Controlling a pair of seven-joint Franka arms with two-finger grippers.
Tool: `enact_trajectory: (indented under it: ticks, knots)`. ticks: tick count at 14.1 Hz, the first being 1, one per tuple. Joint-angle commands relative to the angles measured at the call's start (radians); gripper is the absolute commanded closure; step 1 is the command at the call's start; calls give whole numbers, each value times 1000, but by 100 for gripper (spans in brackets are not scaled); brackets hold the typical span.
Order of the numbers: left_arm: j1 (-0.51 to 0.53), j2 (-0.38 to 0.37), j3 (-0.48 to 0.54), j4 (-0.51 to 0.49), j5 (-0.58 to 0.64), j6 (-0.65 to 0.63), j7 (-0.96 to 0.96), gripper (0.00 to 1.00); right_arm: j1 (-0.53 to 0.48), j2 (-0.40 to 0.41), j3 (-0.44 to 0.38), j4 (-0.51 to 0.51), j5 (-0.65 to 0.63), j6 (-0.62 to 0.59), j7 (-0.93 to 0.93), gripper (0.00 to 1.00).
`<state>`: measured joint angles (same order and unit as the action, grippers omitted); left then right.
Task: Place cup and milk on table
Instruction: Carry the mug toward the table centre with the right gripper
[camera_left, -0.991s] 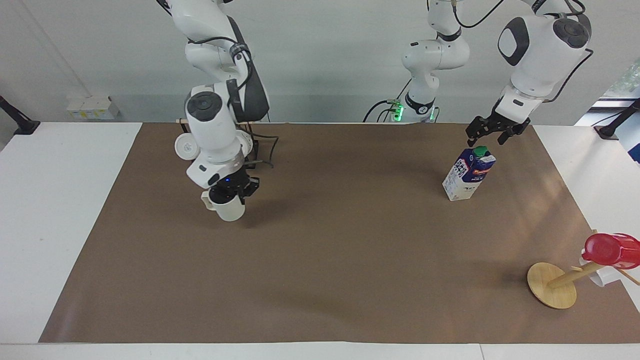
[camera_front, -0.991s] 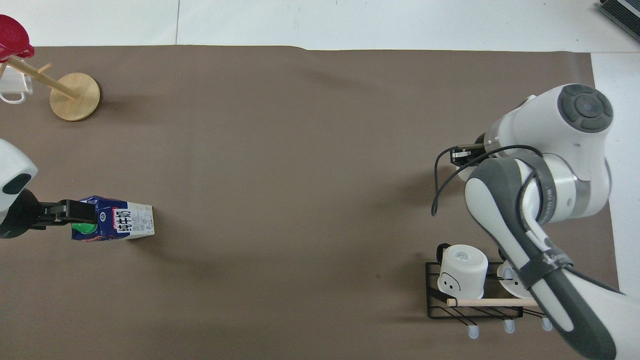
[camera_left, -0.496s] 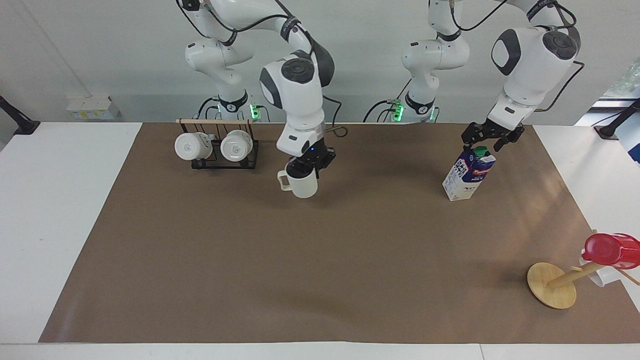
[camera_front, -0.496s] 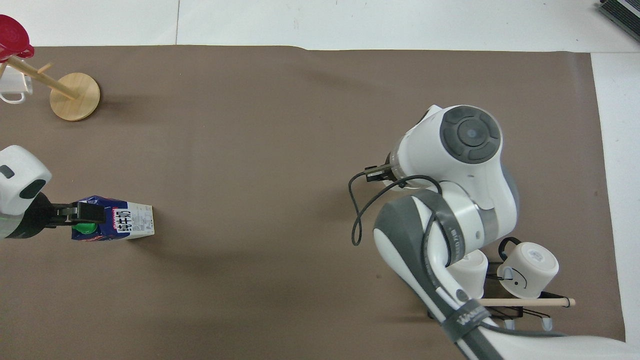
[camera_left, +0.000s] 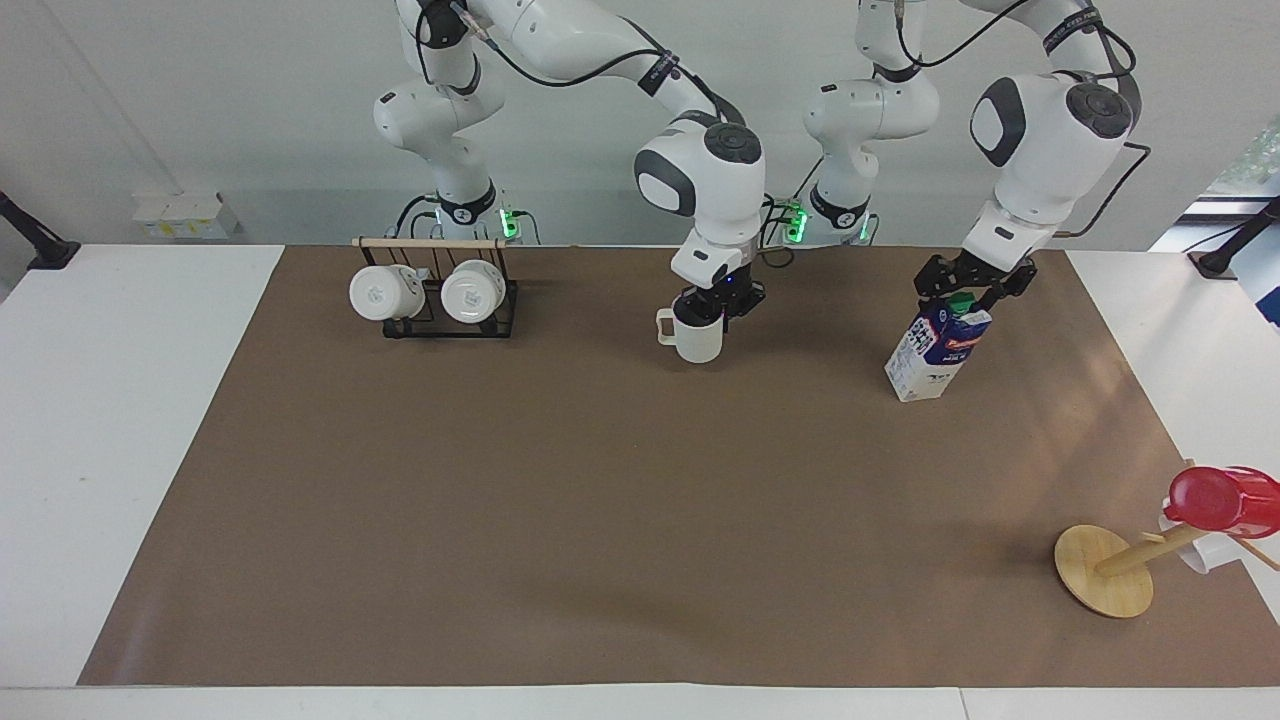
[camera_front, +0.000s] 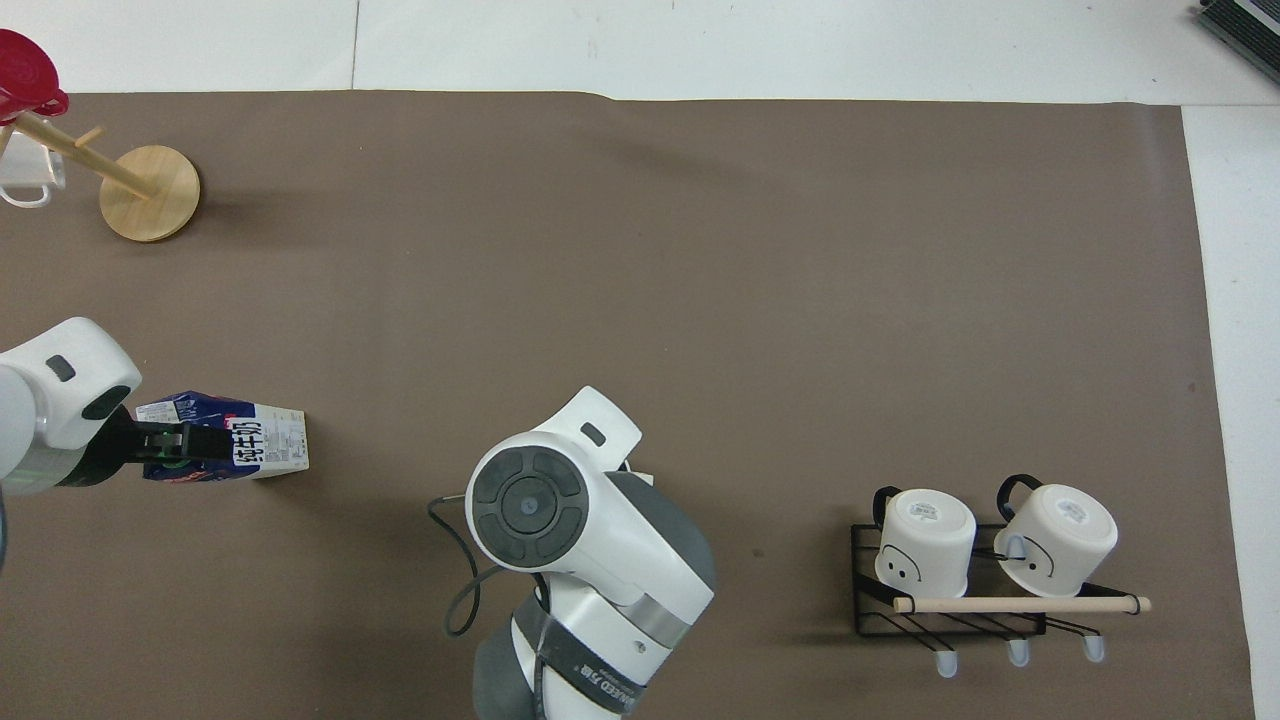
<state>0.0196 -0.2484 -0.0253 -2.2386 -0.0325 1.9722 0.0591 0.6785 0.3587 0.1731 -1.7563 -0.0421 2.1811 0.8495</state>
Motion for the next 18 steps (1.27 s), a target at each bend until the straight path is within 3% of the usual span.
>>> enact_trajectory:
  ticks: [1,7,9,12,13,14,15,16,18]
  knots:
    - [-7,-22,5,-30,6,42,11,0,-11,2,0,-2,-7,3,86,100]
    - [-3,-11,5,-45,8,70,31,0,-102,-14,-1,-84,-8,-9,80,100]
    - [-1,-11,5,-45,8,71,38,11,-122,-20,0,-111,-8,6,68,99]
    - [3,-11,5,-45,8,74,53,23,-122,-20,-1,-111,-8,3,65,68]
    - [5,-9,5,-45,9,80,53,27,-123,-20,-1,-105,-8,-3,66,65]
    - [5,-9,5,-45,8,83,53,28,-122,-17,-1,-92,-8,-9,68,56]
    - [5,-8,7,-45,8,85,53,29,-122,-14,-1,-86,-8,-9,69,39]
    - [6,-6,7,-41,9,86,53,32,-122,-14,-1,-75,-8,-9,72,5]
    - [7,-5,5,-38,13,94,53,42,-123,-21,-1,-42,-9,-12,68,0]
